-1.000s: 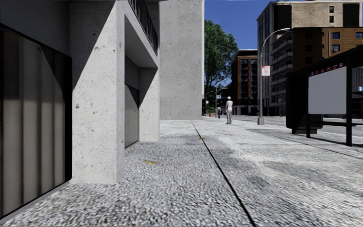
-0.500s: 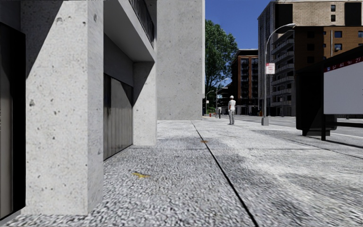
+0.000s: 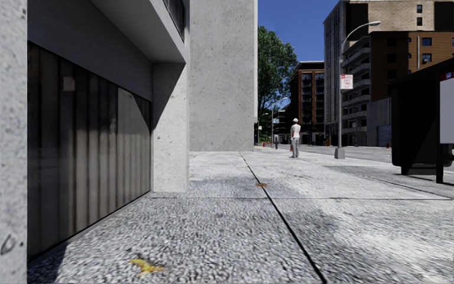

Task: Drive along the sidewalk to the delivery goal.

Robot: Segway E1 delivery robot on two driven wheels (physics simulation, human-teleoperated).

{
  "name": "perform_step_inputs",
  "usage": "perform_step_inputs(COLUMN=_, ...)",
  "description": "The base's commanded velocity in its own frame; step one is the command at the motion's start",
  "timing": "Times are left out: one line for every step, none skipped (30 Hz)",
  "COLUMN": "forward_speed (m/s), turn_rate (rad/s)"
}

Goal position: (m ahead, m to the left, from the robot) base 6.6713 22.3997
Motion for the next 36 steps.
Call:
perform_step_inputs(forward_speed=2.00, turn_rate=0.00)
perform_step_inputs(forward_speed=2.00, turn_rate=0.00)
perform_step_inputs(forward_speed=2.00, turn_rate=0.00)
perform_step_inputs(forward_speed=2.00, turn_rate=0.00)
perform_step_inputs(forward_speed=2.00, turn_rate=0.00)
perform_step_inputs(forward_speed=2.00, turn_rate=0.00)
perform_step_inputs(forward_speed=2.00, turn_rate=-0.03)
perform_step_inputs(forward_speed=2.00, turn_rate=-0.17)
perform_step_inputs(forward_speed=2.00, turn_rate=-0.17)
perform_step_inputs(forward_speed=2.00, turn_rate=-0.23)
perform_step_inputs(forward_speed=2.00, turn_rate=-0.24)
perform_step_inputs(forward_speed=2.00, turn_rate=-0.19)
perform_step_inputs(forward_speed=2.00, turn_rate=-0.01)
perform_step_inputs(forward_speed=2.00, turn_rate=0.00)
perform_step_inputs(forward_speed=2.00, turn_rate=0.00)
perform_step_inputs(forward_speed=2.00, turn_rate=0.00)
perform_step_inputs(forward_speed=2.00, turn_rate=0.00)
perform_step_inputs(forward_speed=2.00, turn_rate=0.00)
perform_step_inputs(forward_speed=2.00, turn_rate=0.00)
perform_step_inputs(forward_speed=2.00, turn_rate=0.00)
perform_step_inputs(forward_speed=2.00, turn_rate=0.00)
perform_step_inputs(forward_speed=2.00, turn_rate=0.00)
perform_step_inputs(forward_speed=2.00, turn_rate=0.00)
perform_step_inputs(forward_speed=2.00, turn_rate=0.00)
perform_step_inputs(forward_speed=2.00, turn_rate=0.00)
perform_step_inputs(forward_speed=2.00, turn_rate=0.00)
perform_step_inputs(forward_speed=2.00, turn_rate=0.00)
perform_step_inputs(forward_speed=2.00, turn_rate=0.00)
perform_step_inputs(forward_speed=2.00, turn_rate=0.00)
perform_step_inputs(forward_speed=2.00, turn_rate=0.00)
perform_step_inputs(forward_speed=2.00, turn_rate=0.00)
perform_step_inputs(forward_speed=2.00, turn_rate=0.00)
perform_step_inputs(forward_speed=2.00, turn_rate=0.00)
perform_step_inputs(forward_speed=2.00, turn_rate=0.00)
perform_step_inputs(forward_speed=2.00, turn_rate=0.00)
perform_step_inputs(forward_speed=2.00, turn_rate=0.00)
